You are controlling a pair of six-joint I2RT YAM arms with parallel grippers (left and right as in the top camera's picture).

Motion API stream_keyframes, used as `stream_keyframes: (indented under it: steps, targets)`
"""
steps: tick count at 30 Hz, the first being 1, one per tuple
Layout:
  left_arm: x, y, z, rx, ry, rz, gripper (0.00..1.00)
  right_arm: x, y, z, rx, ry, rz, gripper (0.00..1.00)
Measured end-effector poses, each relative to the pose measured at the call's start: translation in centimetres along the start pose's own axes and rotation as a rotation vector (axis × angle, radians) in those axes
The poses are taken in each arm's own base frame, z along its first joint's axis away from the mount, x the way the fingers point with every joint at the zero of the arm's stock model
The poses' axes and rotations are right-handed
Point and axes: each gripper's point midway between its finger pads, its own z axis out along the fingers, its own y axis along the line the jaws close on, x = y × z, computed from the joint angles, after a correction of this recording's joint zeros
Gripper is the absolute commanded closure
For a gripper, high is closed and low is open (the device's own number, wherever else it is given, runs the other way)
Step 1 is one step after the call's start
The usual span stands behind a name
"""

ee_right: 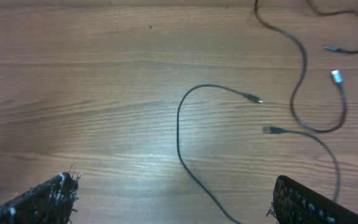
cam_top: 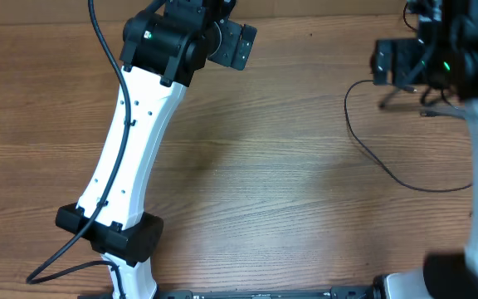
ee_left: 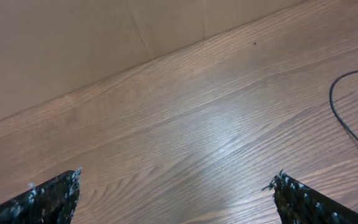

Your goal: Untangle cables

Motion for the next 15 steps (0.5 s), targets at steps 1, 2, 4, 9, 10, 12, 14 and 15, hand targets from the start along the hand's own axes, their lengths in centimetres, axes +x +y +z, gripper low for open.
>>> stream_keyframes:
  steps: [1,2,4,9,10,12,14,15]
  targets:
    - [-0.1,0.0,-0.4,0.001,-0.009,-0.001,0.0,0.4,-0.1,-1.4,0.002,-0.039,0.002,0.0]
    - [-0.4,0.1,-1.0,0.003,-0.027,-0.003,0.01,1.2,-0.1,-3.1,0.002,-0.087,0.002,0.0]
    - [-0.8,0.2,-2.6,0.005,-0.058,-0.003,0.0,2.7,-0.2,-5.2,0.002,-0.158,0.004,0.0]
    - [-2.1,-1.5,-11.4,0.047,-0.218,0.072,0.0,7.6,-0.4,-12.4,-0.01,-0.495,0.034,0.0]
    - [-2.0,-2.4,-13.4,0.066,-0.252,0.103,0.0,8.7,-0.5,-13.6,-0.013,-0.563,0.041,0.0]
    - [-1.7,-4.4,-17.3,0.109,-0.316,0.162,0.0,10.5,-0.5,-14.7,-0.018,-0.662,0.05,0.0]
    - [-0.9,-6.1,-20.5,0.141,-0.358,0.215,0.0,12.3,-0.5,-14.0,-0.024,-0.701,0.06,0.0]
    - [-0.2,-6.7,-21.6,0.142,-0.36,0.236,0.0,12.9,-0.5,-13.0,-0.025,-0.687,0.064,0.0]
